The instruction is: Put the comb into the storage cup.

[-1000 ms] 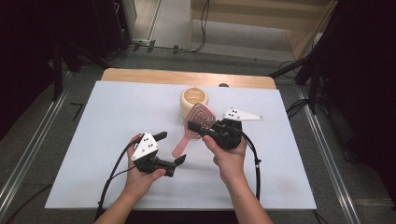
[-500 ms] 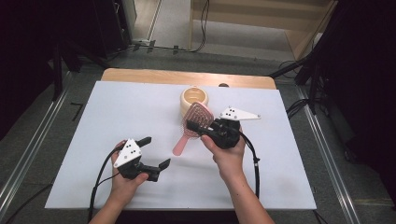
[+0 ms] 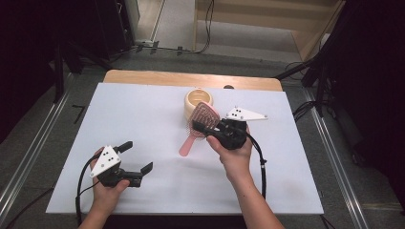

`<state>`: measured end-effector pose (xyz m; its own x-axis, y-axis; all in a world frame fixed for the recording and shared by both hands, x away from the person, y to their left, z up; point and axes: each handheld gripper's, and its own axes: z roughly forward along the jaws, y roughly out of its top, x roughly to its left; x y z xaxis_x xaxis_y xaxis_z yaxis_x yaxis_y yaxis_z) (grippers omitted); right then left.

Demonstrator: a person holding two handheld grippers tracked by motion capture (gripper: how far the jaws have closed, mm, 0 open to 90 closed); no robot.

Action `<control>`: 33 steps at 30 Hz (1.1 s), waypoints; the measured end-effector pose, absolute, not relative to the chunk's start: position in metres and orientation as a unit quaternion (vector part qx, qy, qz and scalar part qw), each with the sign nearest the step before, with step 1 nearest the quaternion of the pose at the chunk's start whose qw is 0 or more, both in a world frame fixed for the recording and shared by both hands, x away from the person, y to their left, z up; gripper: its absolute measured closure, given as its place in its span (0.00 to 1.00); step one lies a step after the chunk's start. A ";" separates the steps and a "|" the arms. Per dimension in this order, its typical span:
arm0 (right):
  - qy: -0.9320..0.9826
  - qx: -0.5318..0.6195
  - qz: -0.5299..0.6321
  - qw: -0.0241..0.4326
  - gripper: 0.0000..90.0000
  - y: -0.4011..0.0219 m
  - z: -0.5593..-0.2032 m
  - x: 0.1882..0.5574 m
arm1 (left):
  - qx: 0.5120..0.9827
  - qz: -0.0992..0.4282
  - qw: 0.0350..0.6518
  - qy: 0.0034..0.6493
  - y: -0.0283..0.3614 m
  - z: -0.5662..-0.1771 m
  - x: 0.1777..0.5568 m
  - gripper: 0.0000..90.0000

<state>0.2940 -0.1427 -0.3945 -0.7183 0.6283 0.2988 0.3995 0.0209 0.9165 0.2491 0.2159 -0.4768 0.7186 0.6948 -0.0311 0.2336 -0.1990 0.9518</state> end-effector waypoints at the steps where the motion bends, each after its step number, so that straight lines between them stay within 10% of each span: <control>1: 0.708 0.362 0.598 0.098 0.68 -0.143 -0.394 0.294 | 0.744 0.211 0.551 0.314 0.219 -0.477 0.248 0.00; 33: 0.711 0.361 0.588 0.133 0.68 -0.160 -0.363 0.316 | 0.703 0.224 0.577 0.351 0.274 -0.486 0.245 0.00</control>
<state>0.3156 -0.1596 -0.3630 -0.7041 0.6698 0.2358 0.3574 0.0474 0.9327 0.2450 0.2741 -0.4857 0.6527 0.7522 -0.0903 0.2353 -0.0881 0.9679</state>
